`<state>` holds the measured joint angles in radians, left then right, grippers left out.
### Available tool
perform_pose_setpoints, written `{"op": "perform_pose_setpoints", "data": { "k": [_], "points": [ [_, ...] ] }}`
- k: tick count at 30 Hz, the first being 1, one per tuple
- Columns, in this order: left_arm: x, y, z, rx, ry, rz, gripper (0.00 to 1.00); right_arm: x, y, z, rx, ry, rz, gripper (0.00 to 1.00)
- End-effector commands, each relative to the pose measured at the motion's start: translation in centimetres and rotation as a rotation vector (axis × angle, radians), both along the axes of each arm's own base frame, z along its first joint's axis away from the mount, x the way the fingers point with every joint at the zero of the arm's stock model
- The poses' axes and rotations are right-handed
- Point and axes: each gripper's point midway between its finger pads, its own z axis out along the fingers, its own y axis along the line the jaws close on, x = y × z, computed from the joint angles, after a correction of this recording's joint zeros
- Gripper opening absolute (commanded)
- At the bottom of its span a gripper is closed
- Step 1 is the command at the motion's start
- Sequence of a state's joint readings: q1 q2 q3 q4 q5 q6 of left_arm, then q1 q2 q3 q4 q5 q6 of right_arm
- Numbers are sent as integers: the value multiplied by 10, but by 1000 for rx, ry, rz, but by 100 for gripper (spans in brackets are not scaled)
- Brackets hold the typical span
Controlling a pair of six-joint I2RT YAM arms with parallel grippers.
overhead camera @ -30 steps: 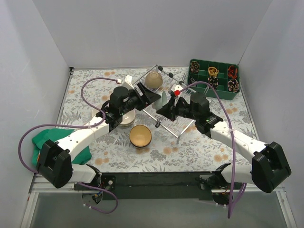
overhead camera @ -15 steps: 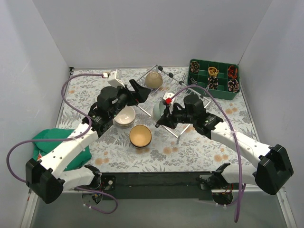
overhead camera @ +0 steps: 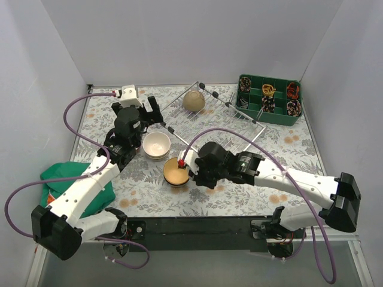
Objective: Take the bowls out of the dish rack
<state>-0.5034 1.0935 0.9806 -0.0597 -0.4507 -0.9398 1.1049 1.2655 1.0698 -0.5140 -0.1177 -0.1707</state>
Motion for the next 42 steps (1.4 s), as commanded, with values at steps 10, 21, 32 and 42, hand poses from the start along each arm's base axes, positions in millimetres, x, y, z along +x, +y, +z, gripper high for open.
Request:
{"op": "perform_pose_setpoints", "data": {
  "k": [10, 21, 32, 42],
  "points": [
    [11, 68, -26, 175, 31, 232, 98, -14, -29, -76, -468, -78, -45, 1],
    [12, 101, -33, 193, 25, 331, 98, -24, -17, -107, -628, -109, 27, 18],
    [14, 98, -34, 155, 29, 294, 98, -26, -21, -82, -625, -119, 44, 70],
    [19, 85, -42, 127, 55, 228, 98, 28, -14, 1, -415, -171, -57, 84]
  ]
}}
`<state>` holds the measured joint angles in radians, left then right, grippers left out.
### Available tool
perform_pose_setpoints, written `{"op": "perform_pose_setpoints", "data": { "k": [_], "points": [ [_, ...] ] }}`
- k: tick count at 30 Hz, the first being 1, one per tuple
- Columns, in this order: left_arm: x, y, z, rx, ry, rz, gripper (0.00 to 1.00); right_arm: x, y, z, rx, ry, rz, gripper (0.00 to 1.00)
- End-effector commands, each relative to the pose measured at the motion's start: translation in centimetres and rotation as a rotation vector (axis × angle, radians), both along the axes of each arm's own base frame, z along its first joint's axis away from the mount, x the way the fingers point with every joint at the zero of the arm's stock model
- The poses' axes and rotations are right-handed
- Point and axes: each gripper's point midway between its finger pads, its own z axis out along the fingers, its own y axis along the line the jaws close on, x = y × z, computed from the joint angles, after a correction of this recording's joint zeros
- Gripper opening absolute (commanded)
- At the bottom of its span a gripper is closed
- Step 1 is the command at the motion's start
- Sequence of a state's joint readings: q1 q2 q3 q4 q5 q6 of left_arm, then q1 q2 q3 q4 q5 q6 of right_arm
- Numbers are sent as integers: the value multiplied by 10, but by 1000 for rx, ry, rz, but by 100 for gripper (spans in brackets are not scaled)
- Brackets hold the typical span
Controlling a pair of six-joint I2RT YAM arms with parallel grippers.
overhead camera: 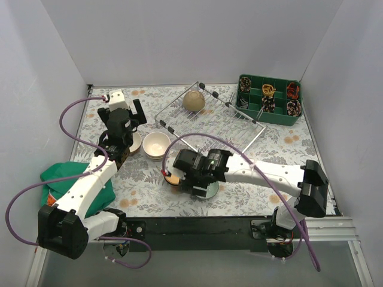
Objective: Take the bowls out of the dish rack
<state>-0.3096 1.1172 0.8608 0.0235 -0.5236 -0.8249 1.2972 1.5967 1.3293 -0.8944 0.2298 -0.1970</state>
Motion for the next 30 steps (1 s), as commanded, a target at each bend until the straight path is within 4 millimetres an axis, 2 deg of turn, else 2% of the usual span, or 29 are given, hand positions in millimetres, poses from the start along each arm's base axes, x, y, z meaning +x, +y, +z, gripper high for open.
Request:
{"op": "perform_pose_setpoints", "data": {
  "k": [1, 3, 4, 6, 8, 10, 11, 12, 13, 15, 16, 17, 18, 19, 20, 21, 23, 24, 25, 26, 30],
  "points": [
    [1, -4, 6, -23, -7, -24, 98, 54, -4, 57, 132, -78, -91, 85],
    [2, -6, 4, -27, -1, -35, 98, 75, -2, 71, 177, -114, -127, 85],
    [3, -8, 4, -32, -1, -40, 98, 92, -7, 73, 174, -134, -148, 86],
    [4, -10, 4, -38, -2, -50, 98, 114, -1, 82, 214, -172, -168, 87],
    [5, -11, 3, -41, 2, -51, 98, 140, -4, 91, 236, -209, -209, 88],
    [4, -11, -5, -32, 36, -50, 98, 172, 1, 104, 287, -260, -254, 88],
    [3, -10, -5, -29, 39, -49, 98, 180, -2, 104, 282, -267, -271, 89],
    [3, -10, -5, -30, 39, -47, 98, 199, -1, 105, 296, -296, -304, 90],
    [4, -11, -7, -28, 48, -50, 98, 210, 3, 115, 324, -323, -311, 91],
    [4, -13, -8, -35, 62, -57, 98, 237, 9, 117, 360, -361, -324, 92],
    [4, -15, -7, -38, 78, -70, 98, 247, 12, 124, 379, -384, -327, 94],
    [3, -19, -6, -69, 86, -77, 98, 256, 15, 126, 388, -401, -328, 95],
    [2, -21, -5, -81, 95, -85, 98, 271, 14, 117, 372, -408, -342, 95],
    [-2, -26, -10, -93, 117, -114, 98, 284, 20, 130, 410, -443, -348, 95],
    [-6, -27, -8, -103, 108, -128, 98, 292, 21, 129, 408, -452, -350, 95],
    [-9, -29, -11, -114, 111, -137, 98, 305, 21, 119, 387, -461, -356, 95],
    [-17, -29, -20, -117, 124, -149, 98, 323, 28, 123, 419, -506, -360, 95],
    [-20, -28, -24, -116, 132, -148, 98, 334, 30, 112, 413, -509, -361, 95],
    [-21, -27, -28, -114, 139, -146, 98, 344, 35, 114, 443, -534, -361, 95],
    [-22, -26, -30, -112, 143, -142, 98, 352, 37, 104, 442, -532, -361, 95],
    [-20, -26, -31, -111, 148, -138, 98, 382, 42, 87, 469, -564, -361, 95]
  ]
}}
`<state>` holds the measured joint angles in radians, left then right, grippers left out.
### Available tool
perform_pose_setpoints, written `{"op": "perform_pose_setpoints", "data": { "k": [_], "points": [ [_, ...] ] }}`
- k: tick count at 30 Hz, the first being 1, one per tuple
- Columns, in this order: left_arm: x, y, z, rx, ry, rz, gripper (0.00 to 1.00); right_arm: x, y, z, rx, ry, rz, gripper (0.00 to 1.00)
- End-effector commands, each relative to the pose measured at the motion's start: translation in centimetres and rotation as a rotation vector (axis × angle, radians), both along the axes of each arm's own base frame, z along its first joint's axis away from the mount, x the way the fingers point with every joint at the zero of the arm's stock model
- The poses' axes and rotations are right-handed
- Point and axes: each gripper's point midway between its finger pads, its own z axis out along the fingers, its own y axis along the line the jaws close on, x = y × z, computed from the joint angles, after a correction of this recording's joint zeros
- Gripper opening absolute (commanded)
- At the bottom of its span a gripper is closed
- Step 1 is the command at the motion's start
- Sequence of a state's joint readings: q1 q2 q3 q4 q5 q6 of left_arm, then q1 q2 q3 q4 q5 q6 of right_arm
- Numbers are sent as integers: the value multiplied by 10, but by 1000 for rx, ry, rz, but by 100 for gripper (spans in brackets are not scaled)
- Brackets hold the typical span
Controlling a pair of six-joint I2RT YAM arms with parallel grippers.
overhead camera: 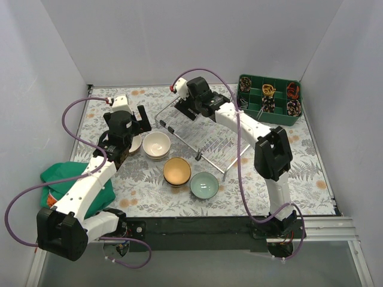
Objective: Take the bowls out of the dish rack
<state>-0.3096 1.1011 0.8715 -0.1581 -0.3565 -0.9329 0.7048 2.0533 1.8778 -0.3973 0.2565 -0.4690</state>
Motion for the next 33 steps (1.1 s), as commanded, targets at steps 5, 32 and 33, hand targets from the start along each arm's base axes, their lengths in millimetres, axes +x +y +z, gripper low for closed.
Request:
{"op": "perform_pose_setpoints", "data": {
  "k": [5, 32, 33],
  "points": [
    [-4, 1, -4, -10, 13, -3, 98, 61, 32, -1, 108, -188, 47, 95],
    [-6, 1, -9, -7, 18, -10, 98, 102, 4, -113, -178, -236, -131, 98],
    [-6, 0, -9, -6, 18, -12, 98, 98, 0, -118, -199, -222, -129, 98]
  ]
}}
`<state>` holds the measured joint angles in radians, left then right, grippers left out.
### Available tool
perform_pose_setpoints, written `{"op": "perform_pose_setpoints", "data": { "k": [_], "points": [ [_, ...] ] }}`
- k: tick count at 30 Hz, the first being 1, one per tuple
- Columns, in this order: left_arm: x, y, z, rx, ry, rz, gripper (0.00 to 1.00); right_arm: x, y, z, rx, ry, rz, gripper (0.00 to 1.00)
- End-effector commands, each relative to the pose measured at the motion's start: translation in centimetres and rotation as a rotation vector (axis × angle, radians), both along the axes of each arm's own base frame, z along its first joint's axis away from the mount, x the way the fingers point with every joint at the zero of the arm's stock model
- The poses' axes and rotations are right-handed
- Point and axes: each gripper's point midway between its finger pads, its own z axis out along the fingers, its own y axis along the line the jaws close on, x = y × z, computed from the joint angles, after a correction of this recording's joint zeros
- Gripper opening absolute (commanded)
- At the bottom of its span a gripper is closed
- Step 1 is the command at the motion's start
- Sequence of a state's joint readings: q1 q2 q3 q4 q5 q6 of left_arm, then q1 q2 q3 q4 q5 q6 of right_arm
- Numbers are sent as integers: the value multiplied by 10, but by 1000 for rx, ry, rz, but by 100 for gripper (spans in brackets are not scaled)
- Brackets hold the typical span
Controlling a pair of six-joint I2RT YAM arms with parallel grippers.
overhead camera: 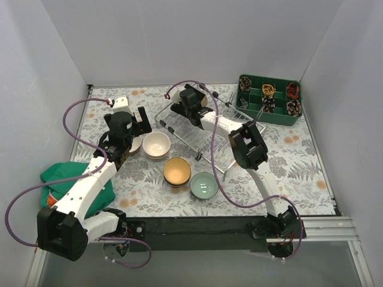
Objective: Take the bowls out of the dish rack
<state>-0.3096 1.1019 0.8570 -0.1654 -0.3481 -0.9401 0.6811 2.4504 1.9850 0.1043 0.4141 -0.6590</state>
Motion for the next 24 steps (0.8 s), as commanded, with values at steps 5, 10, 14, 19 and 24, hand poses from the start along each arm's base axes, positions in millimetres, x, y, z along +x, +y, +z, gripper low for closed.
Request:
{"op": "perform_pose_setpoints", "data": {
  "k": [5, 10, 14, 19, 24],
  "points": [
    [-3, -1, -2, -6, 3, -16, 98, -9, -40, -34, -181, 62, -119, 98],
    [-2, -2, -4, -6, 7, -22, 98, -3, -49, -37, -212, 45, -171, 97],
    [-2, -3, -5, -4, 12, -26, 98, -5, -51, -43, -237, 59, -181, 88],
    [-2, -3, -6, -3, 15, -28, 98, -5, -50, -22, -185, 38, -184, 57],
    [-2, -3, -7, 0, 18, -28, 98, -4, -45, 14, -120, -16, -180, 40]
  ]
}}
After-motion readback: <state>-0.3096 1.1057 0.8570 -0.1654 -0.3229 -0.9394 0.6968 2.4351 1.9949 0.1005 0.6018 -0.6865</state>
